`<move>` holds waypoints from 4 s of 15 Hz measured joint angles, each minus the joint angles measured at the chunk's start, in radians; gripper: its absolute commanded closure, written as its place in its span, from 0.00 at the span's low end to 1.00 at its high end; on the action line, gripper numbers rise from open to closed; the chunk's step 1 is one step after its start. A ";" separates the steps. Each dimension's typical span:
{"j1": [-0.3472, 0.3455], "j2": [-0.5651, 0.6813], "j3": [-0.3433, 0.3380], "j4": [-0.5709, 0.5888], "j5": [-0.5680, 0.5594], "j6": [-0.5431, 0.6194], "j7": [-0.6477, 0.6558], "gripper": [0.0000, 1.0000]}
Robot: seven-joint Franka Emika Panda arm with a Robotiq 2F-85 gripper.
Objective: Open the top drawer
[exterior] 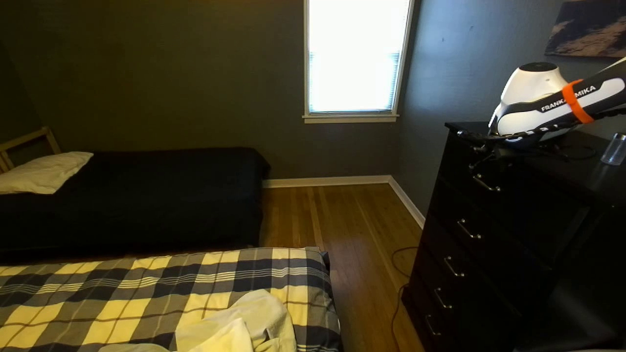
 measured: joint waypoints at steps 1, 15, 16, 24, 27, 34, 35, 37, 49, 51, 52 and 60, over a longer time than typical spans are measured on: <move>0.004 0.020 -0.007 0.015 -0.002 0.000 0.001 0.00; 0.109 0.241 -0.120 0.167 -0.096 0.000 0.057 0.00; 0.115 0.251 -0.128 0.176 -0.104 0.000 0.064 0.00; 0.130 0.332 -0.146 0.241 -0.101 -0.002 0.051 0.00; 0.131 0.334 -0.145 0.244 -0.095 -0.007 0.015 0.00; 0.126 0.330 -0.115 0.264 -0.031 -0.075 -0.117 0.00; 0.126 0.330 -0.111 0.266 -0.028 -0.080 -0.119 0.00; 0.124 0.328 -0.104 0.266 -0.026 -0.084 -0.121 0.00; 0.161 0.304 -0.064 0.234 -0.068 -0.083 -0.086 0.00; 0.203 0.302 -0.043 0.232 -0.096 -0.085 -0.025 0.00; 0.227 0.302 -0.033 0.232 -0.112 -0.086 0.006 0.00; 0.319 0.293 0.147 0.191 0.033 0.080 -0.151 0.00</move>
